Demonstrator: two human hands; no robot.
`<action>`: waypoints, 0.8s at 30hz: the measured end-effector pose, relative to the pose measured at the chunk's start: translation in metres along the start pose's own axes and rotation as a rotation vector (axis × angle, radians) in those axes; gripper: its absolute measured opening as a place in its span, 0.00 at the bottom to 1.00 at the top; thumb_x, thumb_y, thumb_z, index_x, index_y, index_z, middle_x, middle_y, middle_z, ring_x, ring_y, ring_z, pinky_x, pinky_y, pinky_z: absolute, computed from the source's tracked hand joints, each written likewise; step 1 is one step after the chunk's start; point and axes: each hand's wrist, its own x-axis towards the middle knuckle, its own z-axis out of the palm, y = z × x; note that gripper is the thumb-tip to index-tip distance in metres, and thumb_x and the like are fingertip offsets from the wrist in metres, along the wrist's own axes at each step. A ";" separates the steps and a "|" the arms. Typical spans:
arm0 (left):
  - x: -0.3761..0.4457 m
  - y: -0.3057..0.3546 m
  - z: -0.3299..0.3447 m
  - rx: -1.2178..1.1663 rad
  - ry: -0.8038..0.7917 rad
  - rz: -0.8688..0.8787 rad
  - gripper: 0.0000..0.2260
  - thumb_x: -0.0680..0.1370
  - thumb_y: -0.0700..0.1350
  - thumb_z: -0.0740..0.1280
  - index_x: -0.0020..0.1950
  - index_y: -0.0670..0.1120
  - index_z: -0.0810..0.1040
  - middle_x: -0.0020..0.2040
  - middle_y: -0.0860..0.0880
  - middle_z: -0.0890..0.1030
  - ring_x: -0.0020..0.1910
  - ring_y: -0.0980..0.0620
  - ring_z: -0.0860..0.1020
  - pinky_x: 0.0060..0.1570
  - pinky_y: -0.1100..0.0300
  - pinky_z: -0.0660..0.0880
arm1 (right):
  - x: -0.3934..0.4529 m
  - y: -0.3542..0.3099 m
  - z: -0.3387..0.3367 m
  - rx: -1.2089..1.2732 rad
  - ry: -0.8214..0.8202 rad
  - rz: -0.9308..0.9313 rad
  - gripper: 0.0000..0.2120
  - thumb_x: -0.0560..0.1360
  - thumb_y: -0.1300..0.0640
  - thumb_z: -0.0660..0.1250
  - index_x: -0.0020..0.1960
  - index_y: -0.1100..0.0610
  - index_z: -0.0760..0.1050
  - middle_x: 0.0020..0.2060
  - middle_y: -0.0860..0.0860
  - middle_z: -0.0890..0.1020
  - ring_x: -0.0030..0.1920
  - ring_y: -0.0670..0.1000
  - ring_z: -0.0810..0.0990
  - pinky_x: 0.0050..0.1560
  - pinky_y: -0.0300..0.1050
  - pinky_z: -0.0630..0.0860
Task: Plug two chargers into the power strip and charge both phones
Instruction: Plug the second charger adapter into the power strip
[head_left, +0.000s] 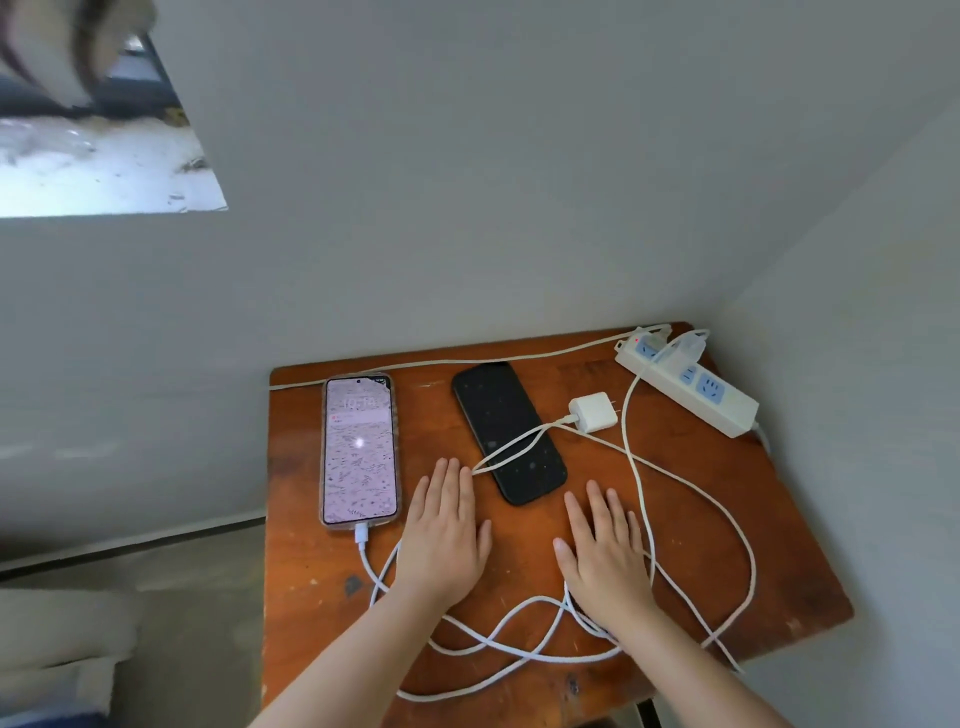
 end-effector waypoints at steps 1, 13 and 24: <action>0.000 0.000 0.000 -0.002 -0.002 0.004 0.28 0.78 0.56 0.43 0.73 0.44 0.41 0.76 0.45 0.47 0.75 0.47 0.42 0.67 0.55 0.34 | 0.001 0.000 -0.006 -0.007 -0.029 -0.010 0.28 0.78 0.39 0.41 0.74 0.50 0.46 0.76 0.54 0.49 0.75 0.57 0.46 0.74 0.53 0.50; -0.005 0.007 -0.014 -0.071 0.060 0.039 0.21 0.80 0.49 0.52 0.72 0.46 0.58 0.74 0.48 0.59 0.74 0.51 0.52 0.70 0.56 0.40 | 0.095 0.019 -0.108 -0.425 0.198 -0.413 0.16 0.75 0.61 0.64 0.62 0.56 0.72 0.60 0.55 0.76 0.61 0.55 0.70 0.59 0.49 0.68; 0.001 0.049 -0.045 -0.312 0.328 -0.239 0.17 0.76 0.48 0.64 0.63 0.44 0.72 0.57 0.46 0.78 0.57 0.48 0.75 0.52 0.62 0.70 | 0.101 0.043 -0.124 -0.236 0.535 -0.800 0.18 0.58 0.61 0.78 0.46 0.54 0.80 0.44 0.52 0.83 0.46 0.54 0.80 0.46 0.50 0.73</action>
